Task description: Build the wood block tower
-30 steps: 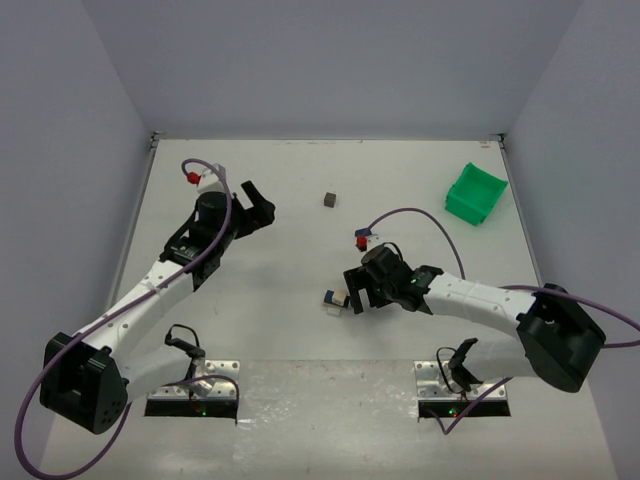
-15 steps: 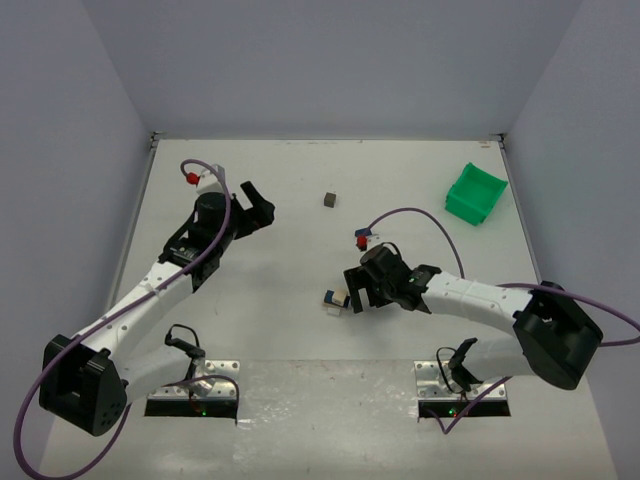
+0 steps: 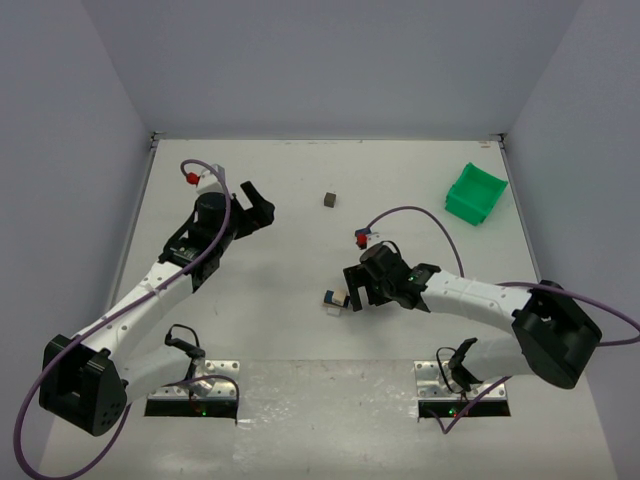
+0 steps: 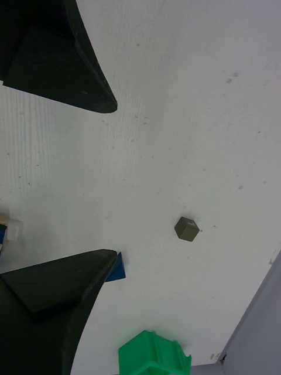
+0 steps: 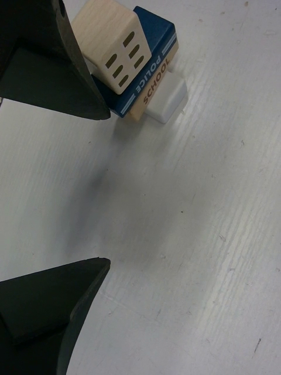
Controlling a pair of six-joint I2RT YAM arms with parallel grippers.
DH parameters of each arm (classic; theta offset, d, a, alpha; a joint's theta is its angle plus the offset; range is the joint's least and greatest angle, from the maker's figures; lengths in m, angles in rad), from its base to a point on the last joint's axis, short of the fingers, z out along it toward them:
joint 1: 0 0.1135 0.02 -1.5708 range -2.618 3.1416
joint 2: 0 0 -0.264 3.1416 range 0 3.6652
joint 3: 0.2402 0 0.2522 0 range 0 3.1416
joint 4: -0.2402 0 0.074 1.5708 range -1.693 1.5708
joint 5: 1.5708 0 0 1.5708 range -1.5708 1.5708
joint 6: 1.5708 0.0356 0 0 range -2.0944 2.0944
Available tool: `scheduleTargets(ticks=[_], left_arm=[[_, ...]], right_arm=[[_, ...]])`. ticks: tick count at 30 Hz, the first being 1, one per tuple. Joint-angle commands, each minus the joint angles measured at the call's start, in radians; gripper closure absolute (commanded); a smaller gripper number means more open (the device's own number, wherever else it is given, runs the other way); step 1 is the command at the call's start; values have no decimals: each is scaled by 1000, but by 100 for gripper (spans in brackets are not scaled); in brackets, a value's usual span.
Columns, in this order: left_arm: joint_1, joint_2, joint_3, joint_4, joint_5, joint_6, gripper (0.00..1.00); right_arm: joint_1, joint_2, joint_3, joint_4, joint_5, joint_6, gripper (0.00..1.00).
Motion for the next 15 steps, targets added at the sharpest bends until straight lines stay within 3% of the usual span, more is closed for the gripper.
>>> scheduleTargets(ticks=[1,15], left_arm=[[3,-23,-2,40,0,-1,0],[3,-20,-2,39,0,-4,0]], right_arm=[[-4,12,45,33,14,11,1],[-4,1,48,19,13,26,1]])
